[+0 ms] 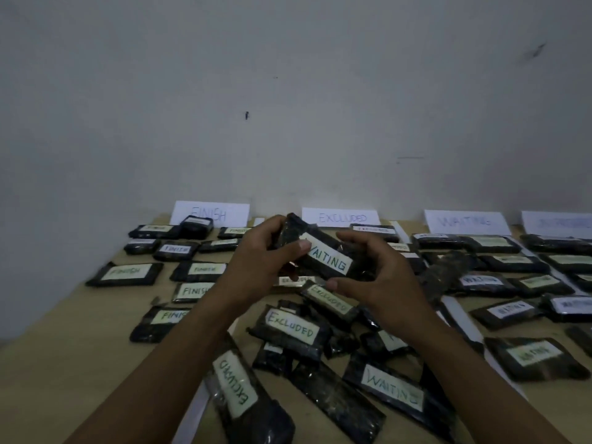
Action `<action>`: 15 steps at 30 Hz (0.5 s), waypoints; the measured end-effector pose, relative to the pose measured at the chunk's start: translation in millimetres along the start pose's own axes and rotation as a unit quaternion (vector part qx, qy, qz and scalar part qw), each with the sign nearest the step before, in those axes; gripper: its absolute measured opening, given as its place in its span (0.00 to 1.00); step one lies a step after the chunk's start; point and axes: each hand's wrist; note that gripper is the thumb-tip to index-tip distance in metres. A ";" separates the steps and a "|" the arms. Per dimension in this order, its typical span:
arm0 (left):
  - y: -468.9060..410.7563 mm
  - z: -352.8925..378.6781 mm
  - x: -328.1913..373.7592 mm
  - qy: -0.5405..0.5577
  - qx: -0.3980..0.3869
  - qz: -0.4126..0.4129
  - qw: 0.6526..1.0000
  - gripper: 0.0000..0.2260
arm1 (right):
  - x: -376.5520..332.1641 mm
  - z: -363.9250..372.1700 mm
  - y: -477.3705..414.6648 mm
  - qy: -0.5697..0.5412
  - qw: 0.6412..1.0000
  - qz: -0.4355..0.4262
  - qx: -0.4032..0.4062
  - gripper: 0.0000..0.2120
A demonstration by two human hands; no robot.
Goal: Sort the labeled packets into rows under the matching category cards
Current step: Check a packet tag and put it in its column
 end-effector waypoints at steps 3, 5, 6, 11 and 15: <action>12.4 -16.7 -11.2 0.019 0.014 -0.012 1.000 0.09 | 4.9 14.3 3.3 -0.012 1.000 0.003 -0.016 0.27; 20.0 -23.5 -21.7 0.041 0.012 -0.020 0.999 0.11 | 6.7 20.5 8.7 -0.028 0.999 0.004 -0.026 0.26; 23.0 -25.1 -26.5 0.050 0.009 -0.022 0.998 0.12 | 8.0 22.6 11.3 -0.041 0.999 0.005 -0.023 0.25; 30.4 -21.9 -40.6 0.005 -0.034 -0.014 0.999 0.17 | 12.7 25.2 21.6 -0.089 0.995 0.044 0.030 0.21; 35.5 -16.9 -39.4 -0.027 -0.057 -0.007 0.998 0.18 | 10.7 24.1 25.4 -0.110 0.990 0.066 0.051 0.19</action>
Point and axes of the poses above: each hand's wrist, its own y-axis away from the middle knuckle, its own z-axis out of the palm, x = y × z
